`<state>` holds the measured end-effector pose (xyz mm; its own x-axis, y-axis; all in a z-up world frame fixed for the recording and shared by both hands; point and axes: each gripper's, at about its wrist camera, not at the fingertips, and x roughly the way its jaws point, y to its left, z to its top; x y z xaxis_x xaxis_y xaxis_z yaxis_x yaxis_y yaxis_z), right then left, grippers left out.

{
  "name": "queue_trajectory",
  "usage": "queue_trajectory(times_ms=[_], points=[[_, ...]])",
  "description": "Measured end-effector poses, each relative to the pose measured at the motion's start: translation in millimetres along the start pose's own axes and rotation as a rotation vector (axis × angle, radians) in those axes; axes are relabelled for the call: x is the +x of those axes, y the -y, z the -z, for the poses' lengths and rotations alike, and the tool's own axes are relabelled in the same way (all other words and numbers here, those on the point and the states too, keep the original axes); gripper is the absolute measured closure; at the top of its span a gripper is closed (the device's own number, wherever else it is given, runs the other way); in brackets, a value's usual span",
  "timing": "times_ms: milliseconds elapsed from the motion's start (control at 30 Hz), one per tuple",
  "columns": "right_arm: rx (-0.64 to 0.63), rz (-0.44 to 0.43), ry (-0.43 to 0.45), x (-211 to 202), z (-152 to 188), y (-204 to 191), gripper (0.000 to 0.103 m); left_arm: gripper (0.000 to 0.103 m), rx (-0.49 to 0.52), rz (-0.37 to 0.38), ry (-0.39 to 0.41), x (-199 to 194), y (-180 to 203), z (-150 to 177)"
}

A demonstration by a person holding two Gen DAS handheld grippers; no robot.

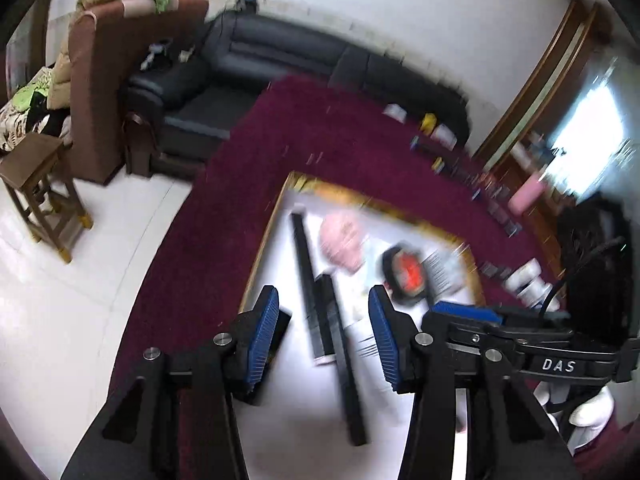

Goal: Organize objects
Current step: 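Move both open tools back over the remaining clutter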

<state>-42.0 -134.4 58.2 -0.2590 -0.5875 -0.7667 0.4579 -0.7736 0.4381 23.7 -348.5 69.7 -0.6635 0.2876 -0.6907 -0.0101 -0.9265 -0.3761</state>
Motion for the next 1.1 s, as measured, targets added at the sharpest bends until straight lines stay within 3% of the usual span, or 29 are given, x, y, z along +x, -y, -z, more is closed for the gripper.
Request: queue_trajectory(times_ms=[100,200,300,400,467,600,767,800,867,967,1100], points=[[-0.012,0.041,0.088,-48.5,7.1,9.8,0.071,0.047,-0.010,0.116,0.123,-27.6,22.2,-2.3],[0.001,0.164,0.208,-115.4,24.8,30.3,0.063,0.043,-0.010,0.247,0.206,-36.8,48.7,-7.9],[0.092,0.327,0.320,-180.3,52.5,53.7,0.061,0.043,0.031,0.394,0.229,-32.9,82.7,-12.7],[0.243,0.463,0.453,-253.6,87.9,83.4,0.061,0.043,0.071,0.473,0.211,-25.8,110.6,-18.4],[0.304,0.516,0.523,-288.7,102.0,91.2,0.054,0.043,0.068,0.510,0.182,-21.5,121.1,-23.9],[0.373,0.607,0.664,-359.5,130.5,91.8,0.054,0.043,0.089,0.512,0.186,-28.3,142.2,-26.1],[0.321,0.753,0.779,-437.9,157.7,72.6,0.052,0.042,0.100,0.481,0.265,-58.7,169.6,-3.7],[0.294,0.804,0.809,-461.0,164.4,66.2,0.050,0.042,0.098,0.476,0.270,-64.1,174.5,2.3],[0.253,0.880,0.849,-490.2,168.9,58.8,0.036,0.041,0.100,0.451,0.282,-75.1,186.1,17.8],[0.145,1.062,0.917,-544.1,171.1,40.0,0.021,0.041,0.117,0.417,0.303,-92.6,204.4,36.1],[-0.004,1.302,0.922,-594.8,144.4,21.8,0.020,0.036,0.138,0.354,0.350,-116.2,234.4,39.1]])
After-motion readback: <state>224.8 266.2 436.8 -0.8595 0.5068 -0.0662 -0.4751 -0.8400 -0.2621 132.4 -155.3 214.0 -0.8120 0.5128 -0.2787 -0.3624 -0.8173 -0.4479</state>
